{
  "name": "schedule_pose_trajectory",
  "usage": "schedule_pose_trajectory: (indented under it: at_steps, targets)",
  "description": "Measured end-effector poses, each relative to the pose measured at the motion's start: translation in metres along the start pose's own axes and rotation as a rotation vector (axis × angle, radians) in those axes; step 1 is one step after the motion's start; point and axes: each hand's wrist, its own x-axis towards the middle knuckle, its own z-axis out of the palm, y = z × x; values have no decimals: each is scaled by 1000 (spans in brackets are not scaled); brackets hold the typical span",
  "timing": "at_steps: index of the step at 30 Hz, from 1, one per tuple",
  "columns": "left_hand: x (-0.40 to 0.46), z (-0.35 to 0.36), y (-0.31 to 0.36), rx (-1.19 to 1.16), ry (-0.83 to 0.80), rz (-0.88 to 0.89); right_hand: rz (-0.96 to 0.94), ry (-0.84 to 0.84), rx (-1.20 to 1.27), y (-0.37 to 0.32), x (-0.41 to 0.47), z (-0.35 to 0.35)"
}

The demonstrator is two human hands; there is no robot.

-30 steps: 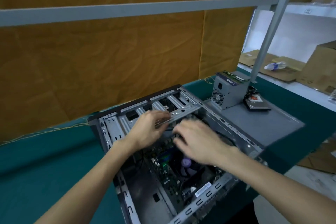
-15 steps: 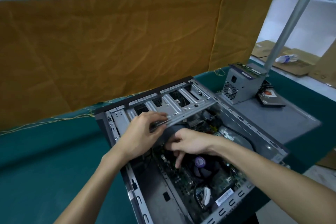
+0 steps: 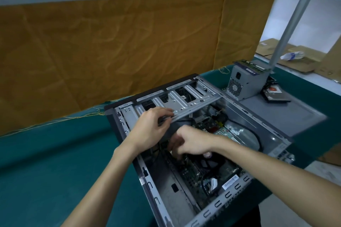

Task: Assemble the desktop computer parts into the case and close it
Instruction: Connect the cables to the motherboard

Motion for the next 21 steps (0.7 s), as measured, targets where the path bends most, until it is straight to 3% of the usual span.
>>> schedule_pose_trajectory:
  at_steps: [2,9,14,21]
  targets:
    - [0,1,0,5,7,11,-52,-26,231,2,-6,-11]
    - [-2,-1,-4,-67,2,20,-87,-193,579,10,-8,-28]
    - [-8,-9,4,-444,54,-88,-131,-240,750,11,-10,-32]
    - [-25,-15,14,-606,-55,-48,-166,-258,920,9,-9,-30]
